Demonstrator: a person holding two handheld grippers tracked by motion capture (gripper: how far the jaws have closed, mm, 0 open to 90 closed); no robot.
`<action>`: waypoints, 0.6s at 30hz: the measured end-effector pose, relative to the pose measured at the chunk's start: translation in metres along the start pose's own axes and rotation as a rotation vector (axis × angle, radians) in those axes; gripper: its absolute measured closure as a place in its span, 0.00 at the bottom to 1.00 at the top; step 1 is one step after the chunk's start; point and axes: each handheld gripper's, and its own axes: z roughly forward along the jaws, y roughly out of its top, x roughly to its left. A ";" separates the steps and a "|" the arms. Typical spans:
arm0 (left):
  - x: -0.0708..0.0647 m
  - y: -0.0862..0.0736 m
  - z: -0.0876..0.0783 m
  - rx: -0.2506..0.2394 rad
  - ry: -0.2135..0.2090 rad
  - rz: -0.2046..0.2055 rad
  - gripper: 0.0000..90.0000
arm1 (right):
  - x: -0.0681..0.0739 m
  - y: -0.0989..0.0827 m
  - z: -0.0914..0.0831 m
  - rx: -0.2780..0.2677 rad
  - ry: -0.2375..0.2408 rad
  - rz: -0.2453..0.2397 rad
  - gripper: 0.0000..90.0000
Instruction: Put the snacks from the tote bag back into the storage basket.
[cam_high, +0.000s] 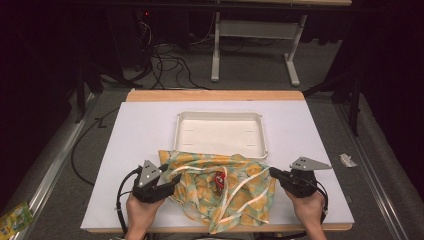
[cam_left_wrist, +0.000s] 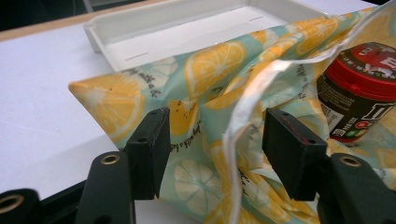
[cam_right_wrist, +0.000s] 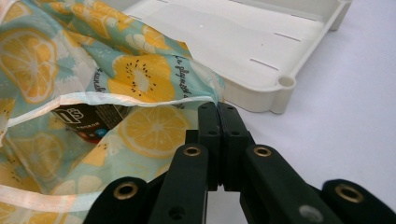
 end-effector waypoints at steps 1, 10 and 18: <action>0.001 0.000 0.002 0.007 -0.006 -0.004 0.48 | -0.001 0.000 0.001 0.001 -0.002 -0.004 1.00; -0.002 0.000 0.013 0.025 -0.108 -0.003 0.86 | -0.012 -0.005 0.008 0.023 -0.019 0.030 1.00; -0.006 0.002 0.013 0.033 -0.153 0.014 0.98 | -0.018 -0.006 0.017 0.042 -0.037 0.047 0.98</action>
